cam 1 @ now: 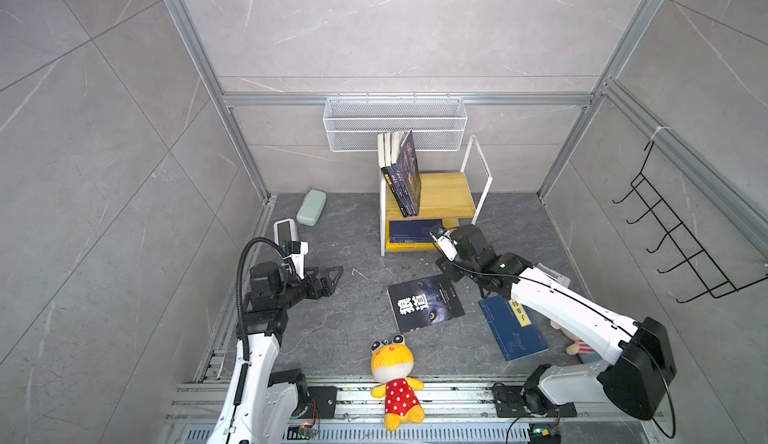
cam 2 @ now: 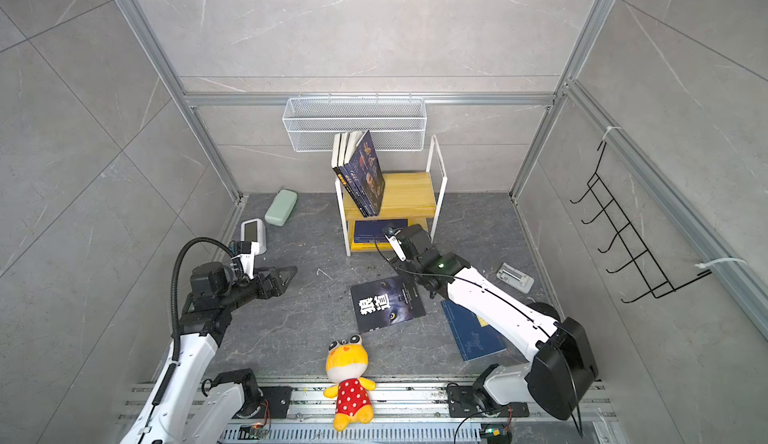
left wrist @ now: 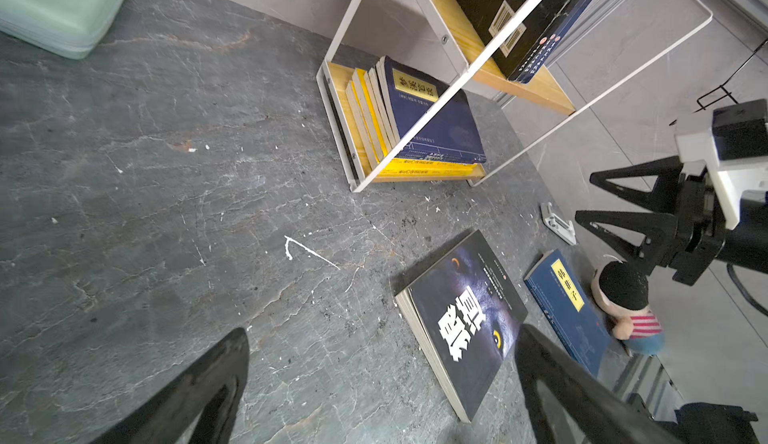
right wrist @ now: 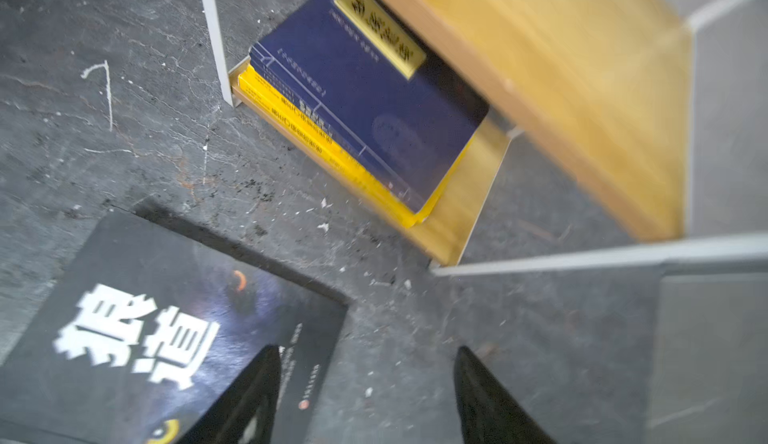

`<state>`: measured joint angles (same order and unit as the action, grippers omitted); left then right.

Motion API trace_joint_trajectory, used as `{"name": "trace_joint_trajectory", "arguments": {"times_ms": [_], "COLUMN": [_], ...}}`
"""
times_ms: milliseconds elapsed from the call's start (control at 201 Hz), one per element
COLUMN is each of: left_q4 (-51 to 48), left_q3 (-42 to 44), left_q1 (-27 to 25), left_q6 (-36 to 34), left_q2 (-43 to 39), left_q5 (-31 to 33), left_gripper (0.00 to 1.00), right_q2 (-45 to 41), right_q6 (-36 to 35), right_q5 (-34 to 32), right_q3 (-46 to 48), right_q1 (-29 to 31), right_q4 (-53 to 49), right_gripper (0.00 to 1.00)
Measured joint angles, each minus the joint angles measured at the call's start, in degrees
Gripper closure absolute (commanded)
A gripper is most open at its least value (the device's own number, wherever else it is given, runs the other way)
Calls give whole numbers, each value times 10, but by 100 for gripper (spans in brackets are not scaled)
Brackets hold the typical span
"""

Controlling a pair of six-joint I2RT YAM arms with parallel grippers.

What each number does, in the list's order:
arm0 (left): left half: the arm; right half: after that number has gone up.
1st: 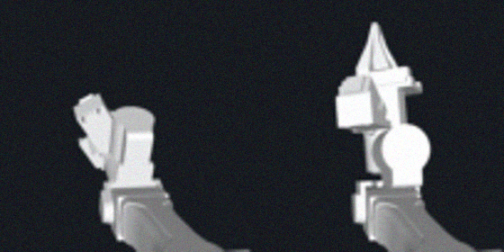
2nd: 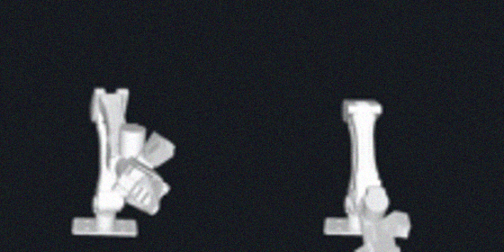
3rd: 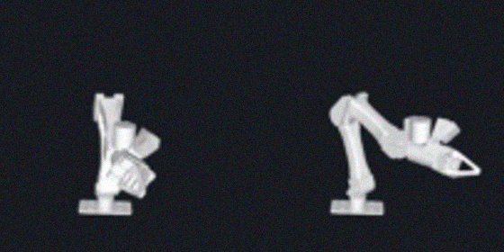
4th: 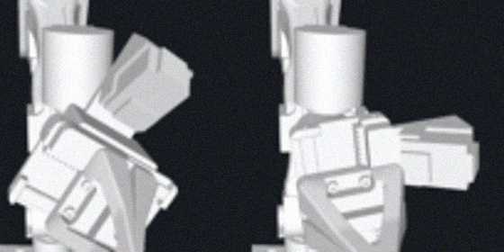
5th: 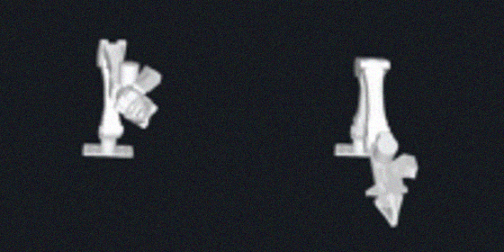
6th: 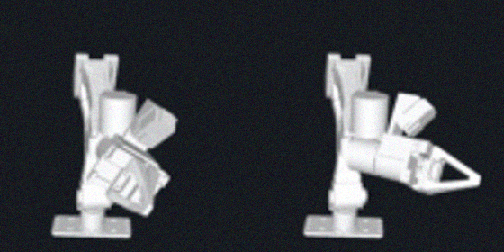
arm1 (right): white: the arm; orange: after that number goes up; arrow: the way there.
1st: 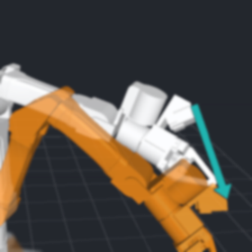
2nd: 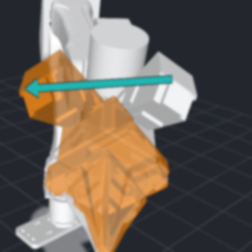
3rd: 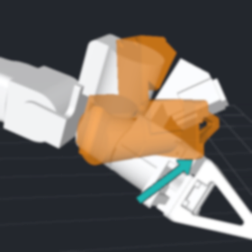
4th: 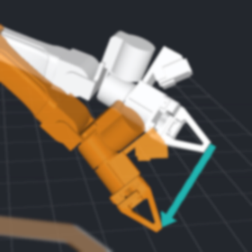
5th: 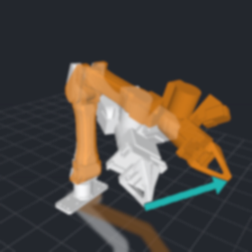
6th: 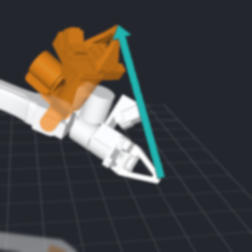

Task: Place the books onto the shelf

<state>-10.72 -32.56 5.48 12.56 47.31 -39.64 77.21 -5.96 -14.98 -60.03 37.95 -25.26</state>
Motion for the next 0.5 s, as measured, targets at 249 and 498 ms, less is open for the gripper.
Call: {"name": "trace_joint_trajectory", "arguments": {"times_ms": [249, 498], "left_q4": [10, 11], "left_q3": [-5, -5], "left_q1": [-16, -38], "left_q6": [42, 70], "left_q2": [57, 108], "left_q5": [-21, -30], "left_gripper": [2, 3], "right_q2": [-28, -34], "right_q6": [228, 353], "right_q5": [96, 191], "right_q3": [71, 178], "right_q1": [-28, -121], "right_q4": [-9, 42], "right_gripper": [5, 11]}}
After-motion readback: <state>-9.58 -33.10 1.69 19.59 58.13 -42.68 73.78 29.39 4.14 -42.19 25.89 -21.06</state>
